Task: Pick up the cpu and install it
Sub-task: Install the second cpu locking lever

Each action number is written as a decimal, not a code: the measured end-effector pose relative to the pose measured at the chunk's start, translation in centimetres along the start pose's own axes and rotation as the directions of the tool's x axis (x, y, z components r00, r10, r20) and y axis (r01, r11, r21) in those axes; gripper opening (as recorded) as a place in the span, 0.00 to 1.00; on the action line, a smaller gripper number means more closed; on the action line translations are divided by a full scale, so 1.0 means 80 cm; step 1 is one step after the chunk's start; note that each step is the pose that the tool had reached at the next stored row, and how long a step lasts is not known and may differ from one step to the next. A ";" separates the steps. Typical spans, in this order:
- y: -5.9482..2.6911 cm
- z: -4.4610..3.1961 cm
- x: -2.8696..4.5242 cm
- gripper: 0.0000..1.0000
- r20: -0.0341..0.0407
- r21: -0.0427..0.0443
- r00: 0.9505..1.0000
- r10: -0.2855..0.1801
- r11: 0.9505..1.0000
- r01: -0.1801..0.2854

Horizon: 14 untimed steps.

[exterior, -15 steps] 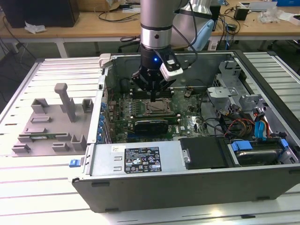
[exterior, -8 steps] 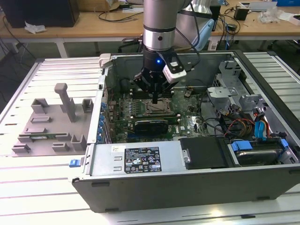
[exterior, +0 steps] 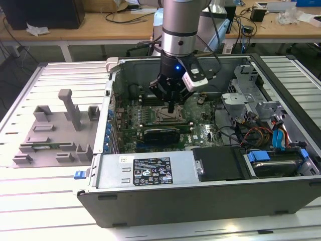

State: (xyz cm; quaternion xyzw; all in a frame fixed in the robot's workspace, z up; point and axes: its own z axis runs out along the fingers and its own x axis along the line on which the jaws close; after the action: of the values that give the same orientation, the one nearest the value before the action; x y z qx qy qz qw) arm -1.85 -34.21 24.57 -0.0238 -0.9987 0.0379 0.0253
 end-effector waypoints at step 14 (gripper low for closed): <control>-0.005 0.0211 0.0222 0.11 0.070 -0.002 0.997 -0.017 1.000 0.017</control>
State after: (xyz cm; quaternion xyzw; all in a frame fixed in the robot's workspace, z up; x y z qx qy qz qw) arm -3.73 -34.62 23.00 -0.0139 -0.9992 0.0372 -0.0092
